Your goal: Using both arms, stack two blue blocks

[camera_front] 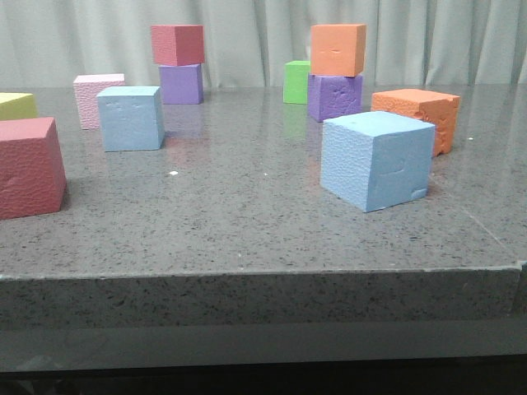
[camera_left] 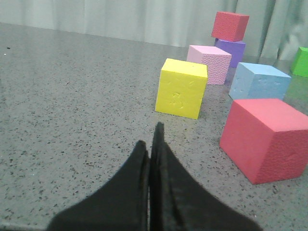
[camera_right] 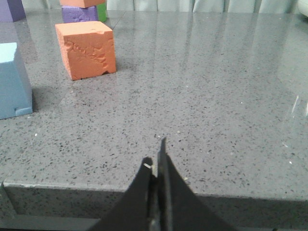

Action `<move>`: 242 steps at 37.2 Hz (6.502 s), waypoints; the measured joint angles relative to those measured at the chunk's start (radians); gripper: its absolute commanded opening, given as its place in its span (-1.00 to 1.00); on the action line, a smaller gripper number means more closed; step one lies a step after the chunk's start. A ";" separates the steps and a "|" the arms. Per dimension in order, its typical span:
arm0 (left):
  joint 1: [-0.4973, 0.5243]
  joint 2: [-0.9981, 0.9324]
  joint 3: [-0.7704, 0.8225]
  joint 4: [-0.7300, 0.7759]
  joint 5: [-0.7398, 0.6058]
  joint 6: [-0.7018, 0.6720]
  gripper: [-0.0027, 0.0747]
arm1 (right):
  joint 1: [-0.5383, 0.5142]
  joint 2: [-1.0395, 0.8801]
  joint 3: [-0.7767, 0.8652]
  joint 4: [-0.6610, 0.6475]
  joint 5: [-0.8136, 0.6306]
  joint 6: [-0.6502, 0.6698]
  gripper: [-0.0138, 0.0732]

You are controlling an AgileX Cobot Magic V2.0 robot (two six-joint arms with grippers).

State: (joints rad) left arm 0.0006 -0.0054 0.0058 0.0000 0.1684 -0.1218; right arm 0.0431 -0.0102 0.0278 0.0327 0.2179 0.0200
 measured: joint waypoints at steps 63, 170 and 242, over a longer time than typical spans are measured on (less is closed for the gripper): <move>0.000 0.000 0.000 0.000 -0.209 0.000 -0.98 | 0.000 0.000 0.000 0.000 -0.150 0.000 -0.84; 0.000 0.474 -0.585 0.138 0.134 -0.002 0.81 | 0.370 1.070 -0.905 0.059 0.211 -0.002 0.80; 0.000 0.474 -0.585 0.138 0.132 -0.002 0.81 | 0.454 1.465 -1.107 0.104 0.394 0.000 0.04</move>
State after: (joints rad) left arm 0.0006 0.4689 -0.5789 0.1383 0.3003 -0.1236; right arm 0.4966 1.4552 -1.0795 0.1368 0.6120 0.0200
